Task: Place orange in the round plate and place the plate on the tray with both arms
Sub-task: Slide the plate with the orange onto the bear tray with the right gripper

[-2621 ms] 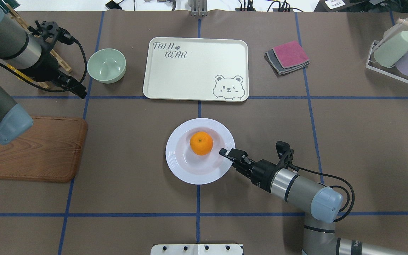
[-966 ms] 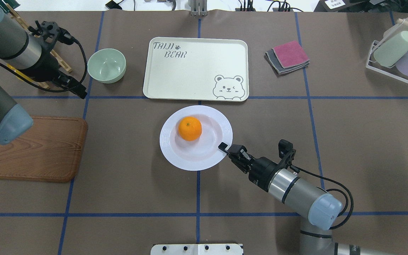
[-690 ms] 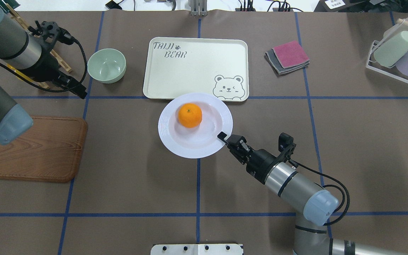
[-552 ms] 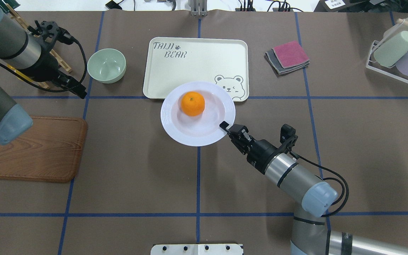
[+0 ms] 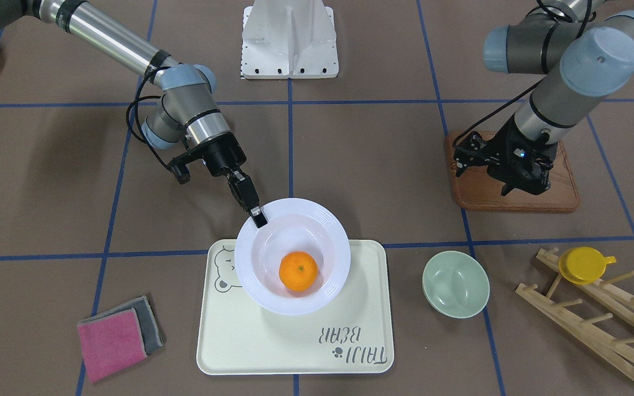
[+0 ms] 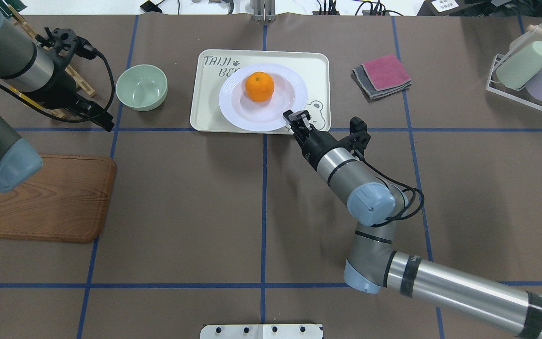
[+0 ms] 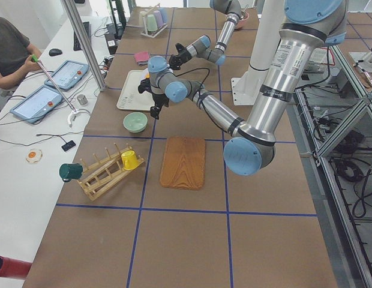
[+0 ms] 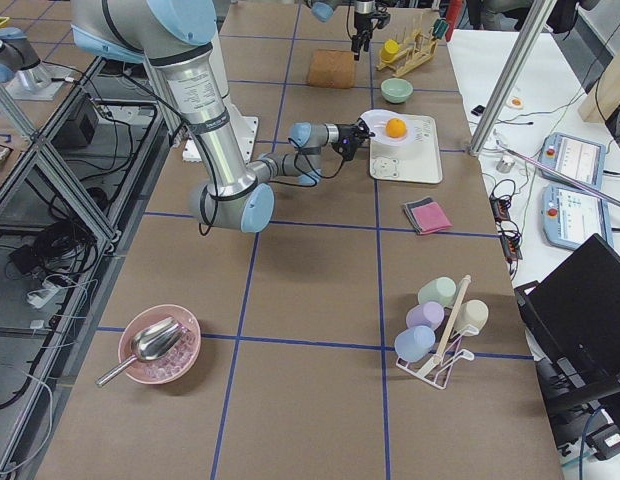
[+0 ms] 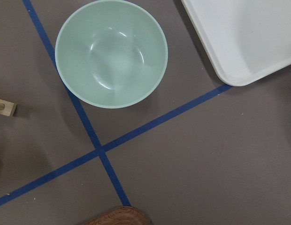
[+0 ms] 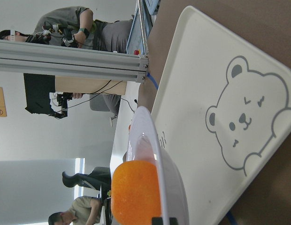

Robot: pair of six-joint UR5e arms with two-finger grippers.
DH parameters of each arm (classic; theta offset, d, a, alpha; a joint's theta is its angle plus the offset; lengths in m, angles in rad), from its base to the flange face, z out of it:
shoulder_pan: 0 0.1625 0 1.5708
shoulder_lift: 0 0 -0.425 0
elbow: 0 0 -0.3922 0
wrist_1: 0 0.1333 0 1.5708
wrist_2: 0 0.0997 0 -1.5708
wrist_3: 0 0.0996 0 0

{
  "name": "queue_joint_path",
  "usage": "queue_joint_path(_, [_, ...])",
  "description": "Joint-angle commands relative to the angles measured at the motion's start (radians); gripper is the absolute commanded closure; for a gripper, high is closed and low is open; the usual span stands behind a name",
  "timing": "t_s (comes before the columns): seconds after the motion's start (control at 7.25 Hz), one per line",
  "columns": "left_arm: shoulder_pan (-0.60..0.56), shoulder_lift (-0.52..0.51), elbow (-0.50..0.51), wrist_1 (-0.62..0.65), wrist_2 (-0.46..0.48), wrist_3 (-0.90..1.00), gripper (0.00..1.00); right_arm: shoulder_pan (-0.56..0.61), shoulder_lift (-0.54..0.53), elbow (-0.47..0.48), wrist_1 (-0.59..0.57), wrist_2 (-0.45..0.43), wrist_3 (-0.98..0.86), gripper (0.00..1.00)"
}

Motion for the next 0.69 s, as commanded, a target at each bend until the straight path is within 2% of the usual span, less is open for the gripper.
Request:
queue_joint_path(0.0, [0.001,0.0,-0.001,-0.003,0.0,-0.056,0.01,0.019,0.09,-0.086,-0.124,-0.006,0.083,1.0])
queue_joint_path(0.14, [0.001,0.0,-0.004,-0.005,0.0,-0.056,0.01,0.017,0.116,-0.13,-0.125,-0.061,0.136,1.0])
queue_joint_path(0.28, [0.001,0.0,-0.016,-0.005,0.0,-0.056,0.01,0.016,0.114,-0.137,-0.157,-0.084,0.208,1.0])
queue_joint_path(0.55, [0.001,0.0,-0.032,-0.003,0.002,-0.059,0.01,-0.012,0.105,-0.137,-0.17,-0.095,0.209,1.0])
